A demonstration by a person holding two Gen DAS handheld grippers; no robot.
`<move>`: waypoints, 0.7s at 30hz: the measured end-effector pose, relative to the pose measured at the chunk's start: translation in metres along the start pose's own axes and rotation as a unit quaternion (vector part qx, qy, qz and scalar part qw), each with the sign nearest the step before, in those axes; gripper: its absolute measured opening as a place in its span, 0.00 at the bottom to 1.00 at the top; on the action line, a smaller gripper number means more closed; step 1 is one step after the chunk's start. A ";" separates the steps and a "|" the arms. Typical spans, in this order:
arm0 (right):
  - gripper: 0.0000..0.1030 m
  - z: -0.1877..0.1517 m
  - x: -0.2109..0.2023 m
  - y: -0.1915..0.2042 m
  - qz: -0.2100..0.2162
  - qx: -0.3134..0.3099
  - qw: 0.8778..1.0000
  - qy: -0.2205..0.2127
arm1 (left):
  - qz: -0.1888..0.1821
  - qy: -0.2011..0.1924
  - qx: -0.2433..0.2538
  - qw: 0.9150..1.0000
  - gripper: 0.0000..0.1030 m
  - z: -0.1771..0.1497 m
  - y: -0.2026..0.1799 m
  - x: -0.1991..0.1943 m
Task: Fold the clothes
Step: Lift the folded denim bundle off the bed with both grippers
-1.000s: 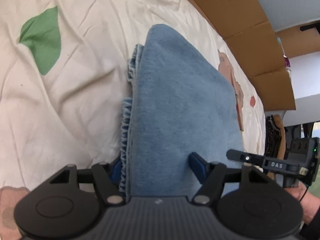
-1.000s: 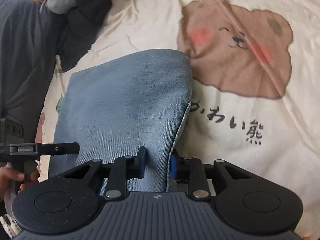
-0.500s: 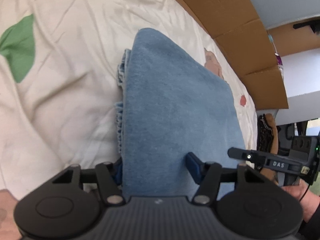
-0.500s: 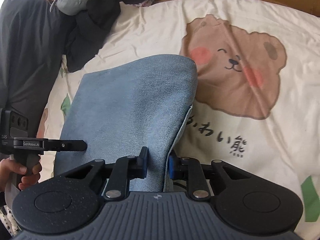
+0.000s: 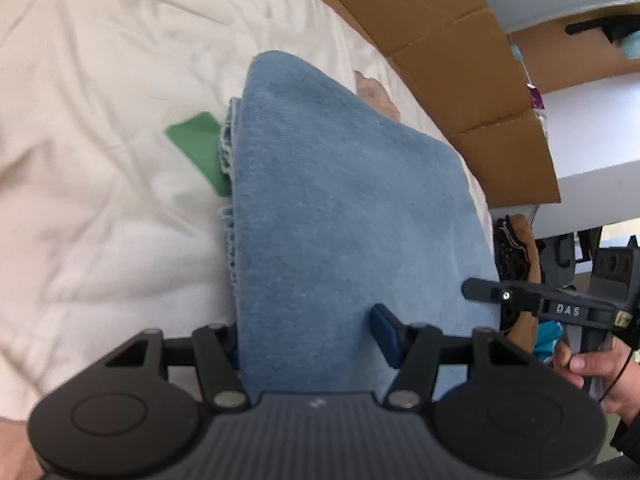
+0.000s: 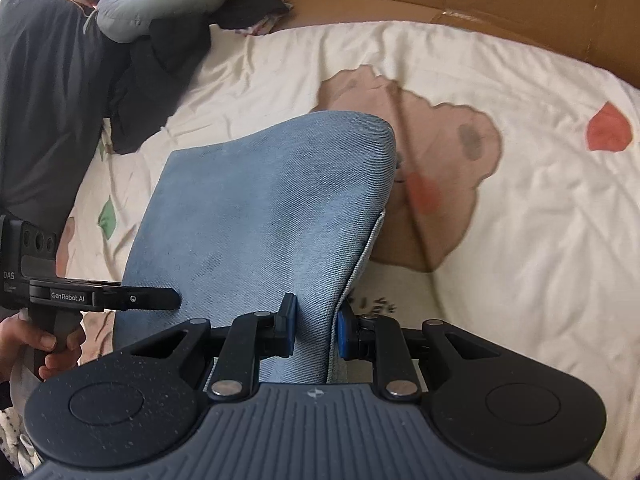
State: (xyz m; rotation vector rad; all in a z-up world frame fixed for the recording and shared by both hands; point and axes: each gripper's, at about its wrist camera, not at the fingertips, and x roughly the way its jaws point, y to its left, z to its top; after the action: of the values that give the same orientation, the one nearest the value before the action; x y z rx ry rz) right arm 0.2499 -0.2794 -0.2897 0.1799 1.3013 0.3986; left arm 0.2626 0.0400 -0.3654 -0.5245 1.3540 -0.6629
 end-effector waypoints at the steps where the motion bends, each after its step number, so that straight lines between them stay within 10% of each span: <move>1: 0.19 0.002 -0.003 -0.002 -0.003 -0.003 1.000 0.003 | -0.001 0.003 0.005 1.000 0.60 0.001 -0.004 0.003; 21: 0.20 0.004 -0.022 -0.076 -0.033 -0.029 0.999 0.020 | -0.033 0.030 0.081 0.996 0.59 0.010 -0.051 0.051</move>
State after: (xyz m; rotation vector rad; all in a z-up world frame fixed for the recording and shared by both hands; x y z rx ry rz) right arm 0.2627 -0.3571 -0.2959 0.0815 1.3291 0.3848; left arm 0.2703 -0.0319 -0.3649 -0.4241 1.3311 -0.8413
